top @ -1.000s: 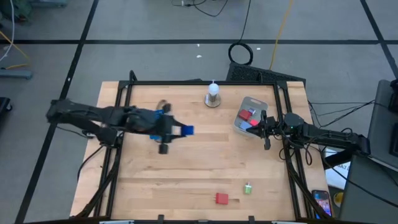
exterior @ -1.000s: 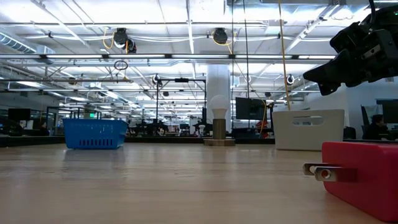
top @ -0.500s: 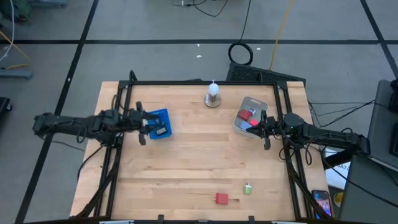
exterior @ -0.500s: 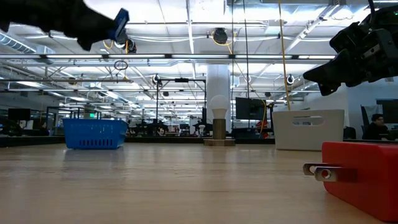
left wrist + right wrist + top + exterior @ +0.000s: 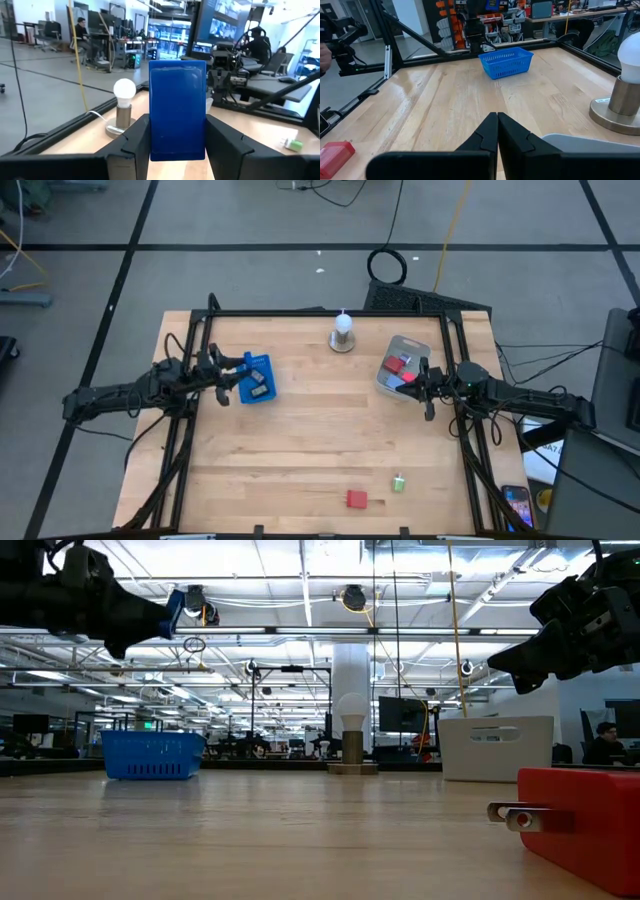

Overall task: Pick & Place Office items
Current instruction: Put the blue digital clock into the blue bin

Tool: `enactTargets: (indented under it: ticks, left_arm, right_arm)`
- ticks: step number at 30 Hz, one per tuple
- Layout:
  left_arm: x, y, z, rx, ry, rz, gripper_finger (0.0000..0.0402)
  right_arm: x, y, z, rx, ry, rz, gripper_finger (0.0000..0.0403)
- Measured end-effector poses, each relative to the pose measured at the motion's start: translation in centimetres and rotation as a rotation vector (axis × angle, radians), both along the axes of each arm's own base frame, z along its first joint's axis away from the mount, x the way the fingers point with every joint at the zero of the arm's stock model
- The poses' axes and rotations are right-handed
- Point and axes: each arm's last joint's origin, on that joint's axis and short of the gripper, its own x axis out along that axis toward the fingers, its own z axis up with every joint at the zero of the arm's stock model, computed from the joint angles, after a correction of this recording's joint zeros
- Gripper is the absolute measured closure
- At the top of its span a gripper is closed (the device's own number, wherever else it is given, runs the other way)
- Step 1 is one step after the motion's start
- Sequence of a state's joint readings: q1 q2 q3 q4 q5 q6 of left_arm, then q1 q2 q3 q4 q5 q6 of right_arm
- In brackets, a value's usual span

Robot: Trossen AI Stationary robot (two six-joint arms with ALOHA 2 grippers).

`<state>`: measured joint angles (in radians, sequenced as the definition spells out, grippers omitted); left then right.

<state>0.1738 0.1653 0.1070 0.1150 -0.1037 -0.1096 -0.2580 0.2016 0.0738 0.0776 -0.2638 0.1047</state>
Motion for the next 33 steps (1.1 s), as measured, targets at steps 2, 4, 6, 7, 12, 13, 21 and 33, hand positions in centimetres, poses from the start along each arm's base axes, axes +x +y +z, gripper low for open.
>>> enactTargets:
  ticks: [2,4,6,7,12,13,21,33]
  left_arm:
    - [-0.1,0.0,-0.2,0.001,-0.012,0.004,0.0254]
    - [-0.3,0.0,-0.3,-0.002,-0.023,0.006,0.0254]
    - [-0.4,0.0,-0.3,-0.003,-0.032,0.007,0.0254]
    - [-0.4,0.0,-0.4,-0.003,-0.030,0.008,0.0254]
    - [-0.5,0.0,-0.9,-0.001,-0.026,0.011,0.0254]
    - [-0.5,0.0,-1.0,-0.001,-0.024,0.014,0.0254]
    - [-0.4,0.0,-1.4,-0.001,-0.013,0.019,0.0254]
    - [-0.6,0.0,0.3,-0.094,-0.082,0.013,0.0254]
  right_arm:
    - [0.0,0.0,0.0,0.004,0.002,0.000,0.0403]
    - [0.0,0.0,0.0,0.012,0.005,-0.001,0.0403]
    - [0.0,0.0,0.0,0.012,0.005,0.000,0.0403]
    - [0.0,0.0,0.0,0.012,0.005,0.000,0.0403]
    - [0.0,0.0,0.0,0.019,0.005,-0.001,0.0403]
    - [0.0,0.0,0.0,0.021,0.004,-0.001,0.0403]
    - [0.0,0.0,0.0,0.027,0.003,-0.001,0.0403]
    - [0.0,0.0,0.1,0.025,-0.005,-0.001,0.0403]
